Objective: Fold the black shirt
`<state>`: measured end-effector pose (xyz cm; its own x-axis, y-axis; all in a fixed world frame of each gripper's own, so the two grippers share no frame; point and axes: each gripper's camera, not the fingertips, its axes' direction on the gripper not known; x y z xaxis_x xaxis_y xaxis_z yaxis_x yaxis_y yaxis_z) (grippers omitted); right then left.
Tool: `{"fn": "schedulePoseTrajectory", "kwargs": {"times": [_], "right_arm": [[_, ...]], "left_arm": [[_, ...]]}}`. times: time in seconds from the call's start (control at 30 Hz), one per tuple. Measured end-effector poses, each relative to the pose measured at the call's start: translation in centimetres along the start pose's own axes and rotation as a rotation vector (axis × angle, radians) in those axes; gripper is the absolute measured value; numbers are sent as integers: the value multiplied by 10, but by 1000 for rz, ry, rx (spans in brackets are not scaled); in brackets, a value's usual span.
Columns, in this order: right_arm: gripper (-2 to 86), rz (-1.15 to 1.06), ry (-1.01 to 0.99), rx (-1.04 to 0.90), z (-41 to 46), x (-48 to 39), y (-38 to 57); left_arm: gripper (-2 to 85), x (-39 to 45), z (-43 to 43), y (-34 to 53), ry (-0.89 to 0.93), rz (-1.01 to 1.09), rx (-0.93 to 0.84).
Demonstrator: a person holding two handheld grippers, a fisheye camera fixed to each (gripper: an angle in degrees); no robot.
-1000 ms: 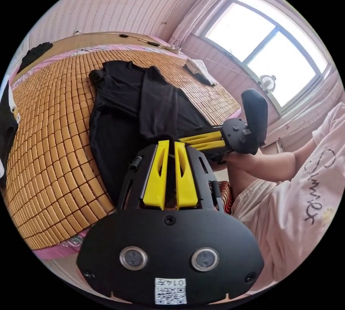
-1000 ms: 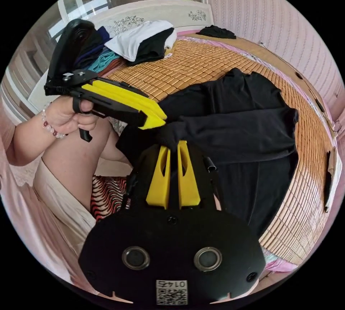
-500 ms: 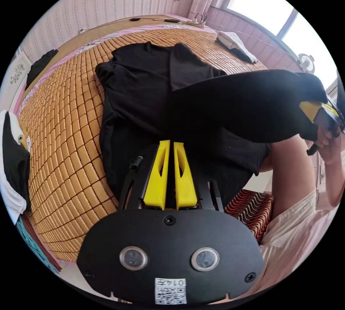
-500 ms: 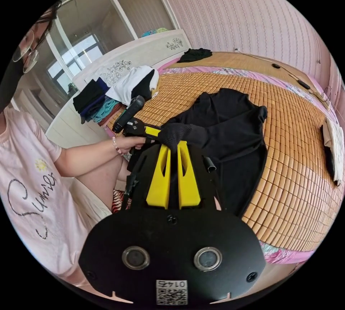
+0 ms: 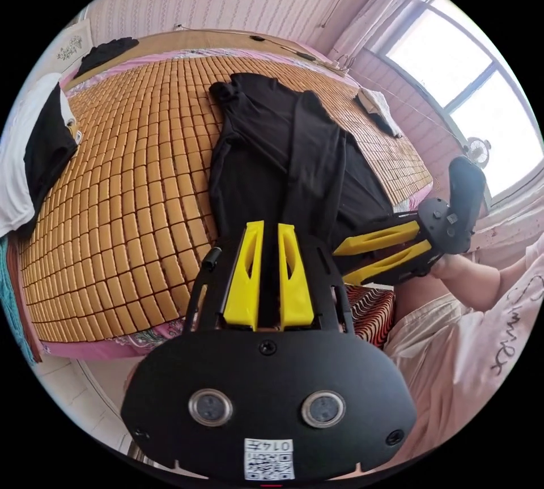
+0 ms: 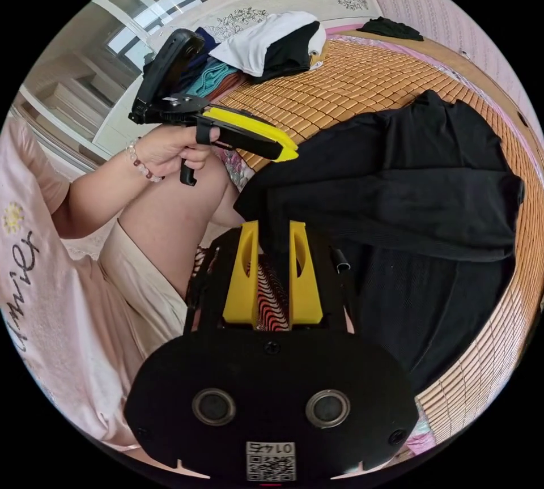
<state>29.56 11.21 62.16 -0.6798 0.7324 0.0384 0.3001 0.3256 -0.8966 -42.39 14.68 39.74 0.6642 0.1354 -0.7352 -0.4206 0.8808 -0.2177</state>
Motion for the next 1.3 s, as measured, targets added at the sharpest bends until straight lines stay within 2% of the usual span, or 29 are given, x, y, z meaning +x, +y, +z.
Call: {"fn": "schedulePoseTrajectory", "kwargs": {"times": [0.07, 0.17, 0.27, 0.33, 0.47, 0.7, 0.83, 1.03, 1.13, 1.3], "right_arm": [[83, -23, 121, -30, 6, -8, 4], [85, -81, 181, -16, 16, -24, -3], [84, -120, 259, -47, 44, -37, -16], [78, -138, 259, -121, 65, -39, -21], [46, -121, 213, -132, 65, -48, -28], [76, -119, 249, -145, 81, -60, -38], [38, -182, 391, -187, 101, -74, -45], [3, -148, 235, -228, 71, -97, -74], [6, -135, 227, -235, 80, -100, -80], [64, -105, 365, -215, 101, -92, -78]], "left_arm": [[64, 7, 16, 0, 18, 13, -47], [67, 16, 40, -1, -35, 37, -146], [46, 23, 42, 3, -103, 82, -127], [26, 22, 41, 5, -72, 95, -115], [-7, 25, 28, 3, -72, 76, -109], [-9, 25, 34, 6, -65, 51, -118], [-9, 20, 35, 7, -38, 53, -104], [-10, 32, 20, 5, -97, 80, -72], [-10, 31, 26, 5, -109, 83, -90], [-9, 23, 29, 2, -80, 64, -103]]}}
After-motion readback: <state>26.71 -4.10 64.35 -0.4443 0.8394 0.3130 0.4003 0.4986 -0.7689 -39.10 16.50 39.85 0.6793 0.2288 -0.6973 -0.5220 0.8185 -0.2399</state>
